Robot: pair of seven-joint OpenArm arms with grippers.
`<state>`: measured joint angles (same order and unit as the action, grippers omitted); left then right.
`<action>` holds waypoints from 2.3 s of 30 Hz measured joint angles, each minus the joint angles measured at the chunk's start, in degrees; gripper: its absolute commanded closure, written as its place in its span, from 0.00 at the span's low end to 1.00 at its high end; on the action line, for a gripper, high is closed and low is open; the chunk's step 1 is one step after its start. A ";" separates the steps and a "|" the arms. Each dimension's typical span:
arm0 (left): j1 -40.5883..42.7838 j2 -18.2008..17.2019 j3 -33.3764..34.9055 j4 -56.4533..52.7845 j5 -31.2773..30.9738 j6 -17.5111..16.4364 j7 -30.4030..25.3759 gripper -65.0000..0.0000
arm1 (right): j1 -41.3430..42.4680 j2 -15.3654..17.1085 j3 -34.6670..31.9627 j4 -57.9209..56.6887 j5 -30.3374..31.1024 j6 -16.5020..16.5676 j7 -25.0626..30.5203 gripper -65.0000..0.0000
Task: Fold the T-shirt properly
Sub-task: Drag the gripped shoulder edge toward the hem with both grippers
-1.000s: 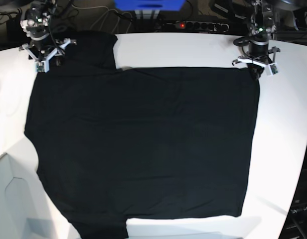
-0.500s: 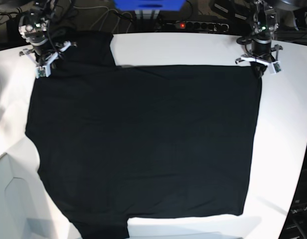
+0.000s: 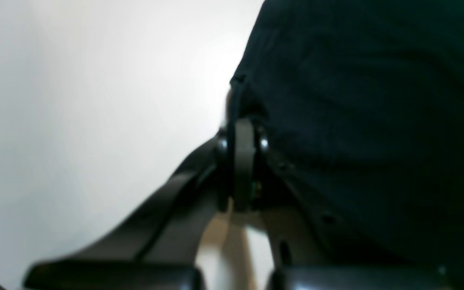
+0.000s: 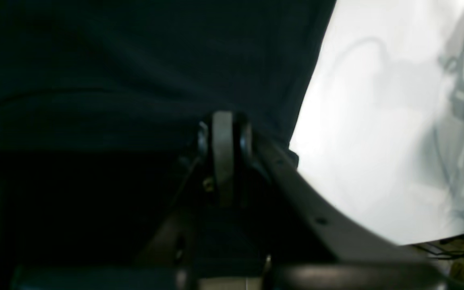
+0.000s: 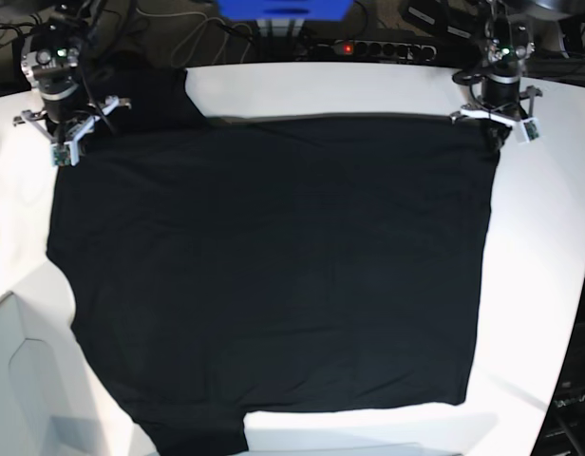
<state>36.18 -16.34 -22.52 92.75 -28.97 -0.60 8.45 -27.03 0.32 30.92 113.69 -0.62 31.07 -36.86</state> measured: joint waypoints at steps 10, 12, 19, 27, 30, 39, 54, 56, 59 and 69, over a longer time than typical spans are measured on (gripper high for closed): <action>-4.68 0.00 -0.17 0.76 -0.31 0.44 -0.02 1.00 | 8.81 0.00 -0.02 -0.11 -0.26 0.02 -0.63 1.00; -6.21 0.15 -0.22 0.70 -0.26 0.48 0.20 1.00 | 10.51 0.00 0.00 -0.24 -0.44 0.00 -0.66 1.00; -8.04 0.20 0.13 0.74 -0.24 0.44 -0.02 1.00 | 13.64 0.81 0.00 -0.15 -0.04 0.02 -8.22 1.00; -5.57 0.31 -0.04 -0.02 -0.26 0.42 0.17 1.00 | 7.63 2.03 0.15 -0.17 -0.04 0.63 -10.14 0.78; -5.64 0.31 -0.11 -0.04 -0.26 0.44 0.28 1.00 | 7.15 1.95 0.15 -0.20 0.00 3.76 -10.21 0.57; -5.73 0.31 -0.11 0.00 0.00 0.42 0.11 1.00 | 9.68 1.95 0.15 -6.47 -0.26 5.86 -10.03 0.41; -5.68 0.31 -0.11 0.00 -0.02 0.42 0.13 1.00 | 10.95 4.39 0.20 -12.90 -0.22 6.01 -9.40 0.41; -5.68 0.31 -0.11 0.04 -0.02 0.42 0.13 1.00 | 10.97 4.44 0.20 -13.14 -0.09 6.01 -9.42 0.42; -5.68 0.31 -0.11 0.04 -0.02 0.42 0.13 1.00 | 10.95 4.44 0.20 -13.31 -0.02 6.01 -9.20 0.52; -5.68 0.31 -0.11 0.15 -0.04 0.44 0.13 1.00 | 10.95 4.42 0.20 -13.31 -0.02 6.01 -9.25 1.00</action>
<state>30.50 -16.03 -22.63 92.90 -29.02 -0.16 8.58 -16.08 4.73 31.11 100.38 -0.64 37.08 -46.11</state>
